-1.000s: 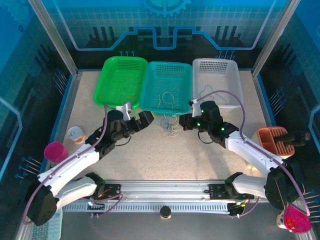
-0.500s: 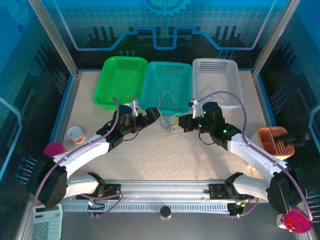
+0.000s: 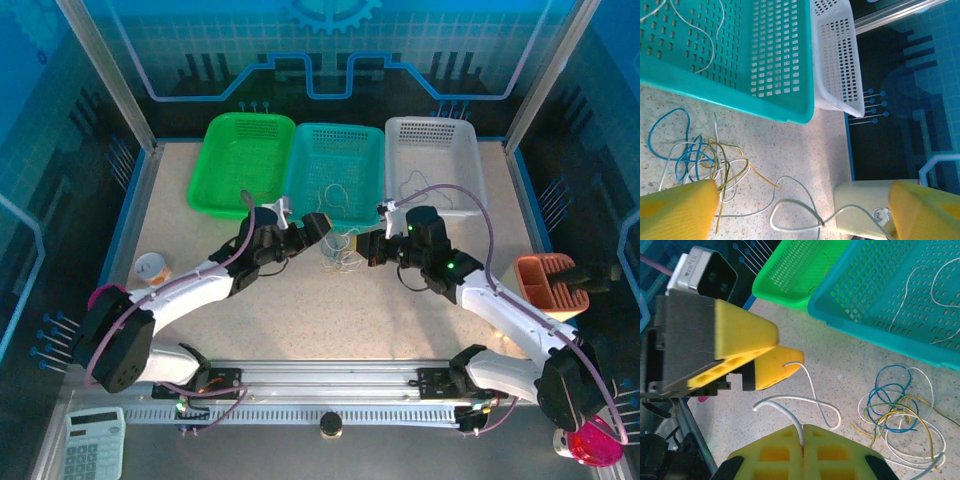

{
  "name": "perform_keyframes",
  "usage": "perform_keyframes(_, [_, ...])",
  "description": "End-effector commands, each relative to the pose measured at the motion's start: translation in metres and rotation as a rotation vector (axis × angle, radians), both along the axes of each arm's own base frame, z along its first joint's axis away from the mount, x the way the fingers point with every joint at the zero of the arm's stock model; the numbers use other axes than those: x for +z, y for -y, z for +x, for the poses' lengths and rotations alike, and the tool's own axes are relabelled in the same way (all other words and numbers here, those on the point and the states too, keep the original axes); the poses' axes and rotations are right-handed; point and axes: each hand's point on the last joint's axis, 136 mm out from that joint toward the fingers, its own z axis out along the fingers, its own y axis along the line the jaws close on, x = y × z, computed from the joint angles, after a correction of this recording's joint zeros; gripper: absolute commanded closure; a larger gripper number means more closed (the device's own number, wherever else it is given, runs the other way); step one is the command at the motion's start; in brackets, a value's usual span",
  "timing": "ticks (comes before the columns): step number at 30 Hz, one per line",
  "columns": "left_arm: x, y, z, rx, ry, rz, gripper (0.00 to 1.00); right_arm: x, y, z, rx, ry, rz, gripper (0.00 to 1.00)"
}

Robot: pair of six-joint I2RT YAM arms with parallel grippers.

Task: Untangle the cables

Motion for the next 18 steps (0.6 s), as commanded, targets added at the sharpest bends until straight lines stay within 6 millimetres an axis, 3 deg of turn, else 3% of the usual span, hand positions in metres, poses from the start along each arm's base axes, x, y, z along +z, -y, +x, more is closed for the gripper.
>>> perform_keyframes(1, [0.016, 0.01, 0.007, -0.014, 0.045, -0.046, 0.19, 0.006, -0.006, -0.007, 0.033, 0.023, 0.026, 1.0])
perform_keyframes(8, [0.008, 0.016, 0.011, -0.017, 0.035, -0.055, 0.38, 0.005, -0.005, -0.008, 0.031, 0.025, 0.028, 1.0])
perform_keyframes(13, [0.008, 0.02, 0.012, -0.024, 0.037, -0.065, 0.7, 0.002, -0.004, -0.008, 0.028, 0.023, 0.024, 1.0])
perform_keyframes(16, [0.011, 0.022, 0.012, -0.03, 0.04, -0.069, 0.94, 0.0, -0.003, -0.008, 0.024, 0.021, 0.019, 1.0])
perform_keyframes(18, [0.015, 0.022, 0.012, -0.032, 0.047, -0.073, 1.0, -0.003, -0.001, -0.008, 0.015, 0.019, 0.013, 1.0])
